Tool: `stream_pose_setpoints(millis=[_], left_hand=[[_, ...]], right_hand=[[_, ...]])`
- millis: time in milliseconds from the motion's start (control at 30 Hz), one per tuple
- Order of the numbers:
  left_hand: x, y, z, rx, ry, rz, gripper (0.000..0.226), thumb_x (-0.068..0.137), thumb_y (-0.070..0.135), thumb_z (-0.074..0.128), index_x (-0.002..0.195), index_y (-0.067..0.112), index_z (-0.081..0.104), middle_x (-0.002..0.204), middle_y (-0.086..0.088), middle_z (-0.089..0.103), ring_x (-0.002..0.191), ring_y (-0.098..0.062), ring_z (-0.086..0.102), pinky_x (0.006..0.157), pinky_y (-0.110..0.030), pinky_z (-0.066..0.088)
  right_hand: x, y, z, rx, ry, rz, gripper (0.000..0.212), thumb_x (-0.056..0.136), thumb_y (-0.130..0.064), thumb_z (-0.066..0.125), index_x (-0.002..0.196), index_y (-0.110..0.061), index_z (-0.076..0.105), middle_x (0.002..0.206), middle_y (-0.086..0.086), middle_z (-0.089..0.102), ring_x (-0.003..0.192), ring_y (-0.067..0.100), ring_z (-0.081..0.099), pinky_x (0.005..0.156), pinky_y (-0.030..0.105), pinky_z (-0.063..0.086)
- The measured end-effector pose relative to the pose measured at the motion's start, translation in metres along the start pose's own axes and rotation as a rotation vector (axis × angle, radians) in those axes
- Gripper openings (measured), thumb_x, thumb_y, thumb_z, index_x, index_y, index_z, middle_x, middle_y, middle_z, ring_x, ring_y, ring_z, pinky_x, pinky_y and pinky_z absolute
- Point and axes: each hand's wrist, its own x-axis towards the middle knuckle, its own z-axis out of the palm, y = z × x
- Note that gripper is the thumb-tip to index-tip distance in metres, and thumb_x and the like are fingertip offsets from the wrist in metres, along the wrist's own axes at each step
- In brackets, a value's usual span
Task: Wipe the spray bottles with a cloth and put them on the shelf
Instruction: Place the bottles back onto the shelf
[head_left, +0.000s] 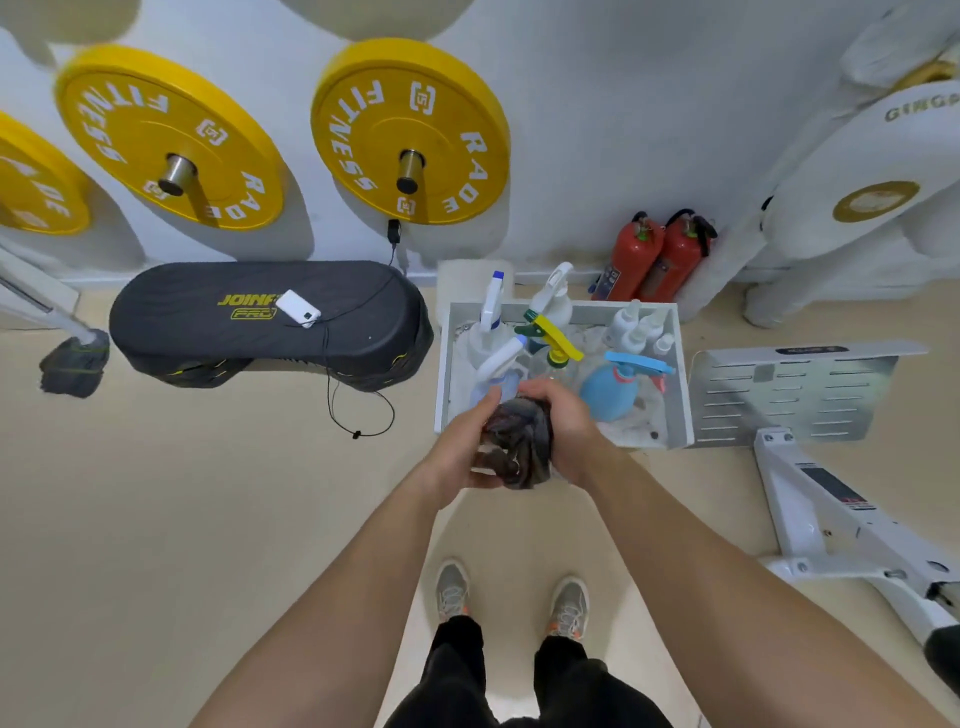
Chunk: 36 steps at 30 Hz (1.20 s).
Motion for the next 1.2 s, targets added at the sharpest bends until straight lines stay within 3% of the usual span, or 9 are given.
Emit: stream_pose_setpoints(millis=[133,300,500,633,833,933,1000,1133,1200], left_hand=[[0.005,-0.027,-0.037,0.088,0.015,0.084,0.017,0.099,0.035,0.062,0.107,0.021,0.065,0.092,0.001,0.065,0.066,-0.015,0.057,0.068,-0.030,0.052],[0.010,-0.037,-0.055,-0.119,0.125,0.044,0.018,0.099,0.025,0.059,0.113,0.014,0.063,0.099,-0.003,0.065,0.082,-0.022,0.064,0.073,-0.028,0.055],[0.016,-0.037,-0.050,-0.249,0.218,0.072,0.022,0.093,0.012,0.052,0.107,0.026,0.062,0.092,-0.007,0.065,0.083,-0.021,0.060,0.070,-0.034,0.055],[0.026,-0.024,-0.032,-0.368,0.035,0.167,0.030,0.095,0.038,0.066,0.122,0.026,0.061,0.120,-0.004,0.072,0.112,-0.028,0.069,0.096,-0.051,0.056],[0.029,0.008,-0.055,-0.381,0.152,0.220,0.035,0.084,0.033,0.082,0.097,0.007,0.063,0.085,-0.015,0.069,0.078,-0.030,0.069,0.082,-0.048,0.059],[0.036,0.025,-0.076,-0.177,0.194,0.218,0.021,0.084,0.022,0.081,0.087,0.009,0.064,0.071,-0.005,0.068,0.070,-0.025,0.066,0.076,-0.043,0.059],[0.039,0.042,-0.084,0.058,0.275,0.274,0.013,0.085,0.014,0.075,0.080,0.010,0.064,0.058,0.006,0.062,0.060,-0.016,0.059,0.064,-0.028,0.052],[0.058,0.079,-0.094,0.532,0.370,0.394,0.018,0.083,0.019,0.072,0.101,0.018,0.075,0.087,0.004,0.072,0.081,-0.015,0.064,0.075,-0.025,0.045],[0.069,0.097,-0.095,0.667,0.387,0.422,0.022,0.084,0.022,0.071,0.106,0.021,0.074,0.094,0.002,0.073,0.088,-0.019,0.065,0.078,-0.027,0.048]], right_hand=[[0.004,0.020,0.014,-0.147,-0.016,-0.008,0.047,0.062,-0.009,0.053,0.108,-0.002,0.058,0.097,0.015,0.058,0.094,0.029,0.058,0.087,0.041,0.050],[0.012,0.036,0.023,-0.379,-0.016,0.023,0.031,0.087,0.008,0.054,0.101,-0.017,0.065,0.103,0.012,0.067,0.095,0.025,0.065,0.087,0.041,0.055],[0.019,0.048,0.026,-0.563,0.017,-0.011,0.019,0.092,-0.007,0.056,0.107,-0.017,0.063,0.107,0.015,0.071,0.096,0.025,0.067,0.094,0.049,0.056],[0.013,0.044,0.046,-0.561,0.182,-0.186,0.022,0.089,-0.028,0.069,0.104,-0.016,0.059,0.097,0.009,0.070,0.092,0.023,0.070,0.079,0.038,0.059],[0.007,0.000,0.069,-0.599,-0.018,-0.203,0.022,0.089,-0.015,0.057,0.093,-0.015,0.079,0.095,0.018,0.075,0.091,0.031,0.072,0.082,0.047,0.061],[0.008,-0.028,0.067,-0.668,0.147,-0.270,0.024,0.096,-0.011,0.053,0.100,-0.014,0.076,0.094,0.004,0.073,0.083,0.019,0.067,0.064,0.027,0.053],[0.014,-0.046,0.062,-0.644,0.294,-0.325,0.022,0.094,-0.009,0.053,0.098,-0.017,0.073,0.087,-0.002,0.071,0.078,0.018,0.066,0.065,0.029,0.053],[0.036,-0.077,0.061,-0.757,0.377,-0.350,0.034,0.086,-0.015,0.052,0.115,-0.020,0.069,0.101,0.007,0.075,0.098,0.027,0.070,0.093,0.047,0.056],[0.054,-0.091,0.068,-0.870,0.372,-0.352,0.029,0.088,-0.015,0.053,0.114,-0.010,0.066,0.099,0.013,0.073,0.097,0.030,0.068,0.087,0.039,0.055]])
